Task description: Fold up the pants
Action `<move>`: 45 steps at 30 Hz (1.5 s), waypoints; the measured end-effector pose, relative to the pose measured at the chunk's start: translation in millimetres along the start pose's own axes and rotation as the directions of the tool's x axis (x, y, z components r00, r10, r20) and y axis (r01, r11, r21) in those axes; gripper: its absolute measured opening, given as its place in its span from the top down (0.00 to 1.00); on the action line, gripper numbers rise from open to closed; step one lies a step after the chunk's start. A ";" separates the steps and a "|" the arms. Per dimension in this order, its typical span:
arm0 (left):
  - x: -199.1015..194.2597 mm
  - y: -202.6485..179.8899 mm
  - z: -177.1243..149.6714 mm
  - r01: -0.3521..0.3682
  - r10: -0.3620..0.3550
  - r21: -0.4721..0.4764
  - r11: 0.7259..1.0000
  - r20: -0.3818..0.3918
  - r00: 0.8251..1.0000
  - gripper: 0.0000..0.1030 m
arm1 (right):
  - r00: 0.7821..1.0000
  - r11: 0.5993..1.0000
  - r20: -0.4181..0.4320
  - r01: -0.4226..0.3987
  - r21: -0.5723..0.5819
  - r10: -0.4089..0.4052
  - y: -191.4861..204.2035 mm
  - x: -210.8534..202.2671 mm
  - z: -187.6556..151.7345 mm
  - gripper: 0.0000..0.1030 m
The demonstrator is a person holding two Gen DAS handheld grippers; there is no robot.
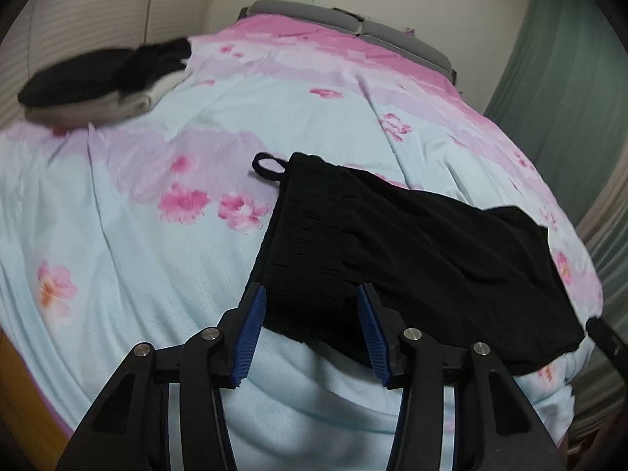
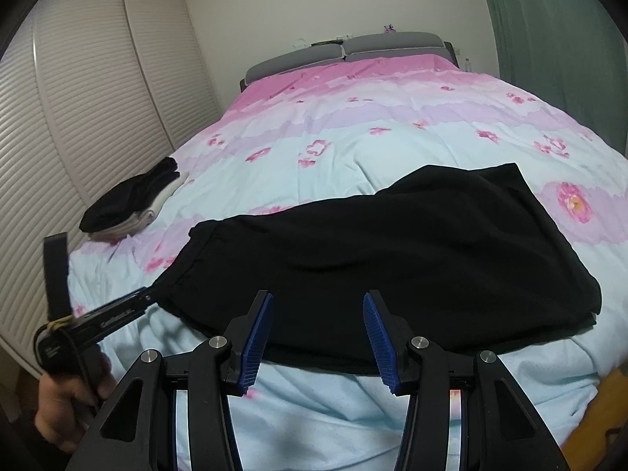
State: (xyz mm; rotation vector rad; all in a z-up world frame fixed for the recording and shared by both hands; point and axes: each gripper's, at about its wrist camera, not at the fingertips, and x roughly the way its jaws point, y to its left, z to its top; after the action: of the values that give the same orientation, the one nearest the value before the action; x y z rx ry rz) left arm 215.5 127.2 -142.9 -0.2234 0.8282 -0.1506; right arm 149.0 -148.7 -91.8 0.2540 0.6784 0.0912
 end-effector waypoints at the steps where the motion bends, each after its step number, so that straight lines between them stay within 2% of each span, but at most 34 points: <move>1: 1.3 0.3 0.0 0.002 -0.002 -0.007 1.000 0.001 1.000 0.56 | 1.000 1.000 -0.001 0.002 0.003 -0.002 -0.8 0.4 -0.2 0.52; 6: 4.4 4.6 1.6 -0.009 0.008 -0.056 0.998 -0.014 1.000 0.65 | 1.000 1.000 -0.013 0.001 0.024 -0.001 -4.2 4.2 -1.3 0.52; 8: 2.0 7.6 1.3 -0.033 0.033 -0.066 0.997 -0.004 0.999 0.66 | 1.000 1.000 -0.017 0.000 0.029 0.001 -4.4 4.9 -2.2 0.52; 12: 1.7 10.7 3.8 -0.038 0.039 -0.077 0.996 0.013 0.999 0.65 | 1.000 1.000 -0.019 -0.001 0.030 0.002 -4.4 5.3 -1.9 0.52; 15: 8.9 12.4 6.2 0.006 -0.007 -0.104 0.995 -0.011 1.000 0.63 | 1.000 0.999 -0.028 -0.009 0.035 0.010 -5.0 8.0 -2.1 0.52; 18: 14.6 11.7 5.7 0.001 -0.003 -0.096 0.995 -0.017 1.000 0.64 | 0.999 0.999 -0.033 -0.015 0.038 0.016 -5.4 9.1 -3.3 0.52; 22: 16.1 17.7 6.8 0.004 -0.006 -0.111 0.994 -0.018 1.000 0.75 | 0.999 0.999 -0.039 -0.016 0.033 0.018 -5.0 10.9 -4.4 0.52; 24: 11.4 17.8 7.7 0.003 -0.003 -0.103 0.995 -0.002 1.000 0.84 | 0.999 0.999 -0.040 -0.015 0.034 0.016 -4.7 11.1 -4.6 0.52; 30: -0.3 17.0 10.3 -0.011 0.013 -0.071 0.997 0.025 1.000 0.88 | 0.999 0.999 -0.041 -0.009 0.037 0.011 -5.4 11.2 -4.8 0.52; 37: -12.4 25.6 10.3 -0.065 0.066 -0.046 0.997 0.036 0.997 0.89 | 0.999 1.000 -0.046 -0.008 0.024 0.010 -2.3 13.2 -5.1 0.52; 40: -2.2 32.9 5.3 -0.061 0.061 -0.058 0.996 -0.009 0.998 0.89 | 0.999 1.000 -0.048 -0.013 0.018 0.014 0.8 14.9 -5.3 0.52; 45: -0.3 32.3 5.6 -0.048 0.048 -0.064 0.997 -0.008 0.999 0.82 | 0.998 1.000 -0.059 -0.025 0.008 0.026 8.3 19.0 -9.4 0.52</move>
State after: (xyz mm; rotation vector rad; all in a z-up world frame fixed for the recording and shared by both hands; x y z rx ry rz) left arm 221.0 159.2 -147.3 -0.2632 0.8446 -0.0797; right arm 157.8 -135.6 -108.3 0.2676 0.7343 0.1210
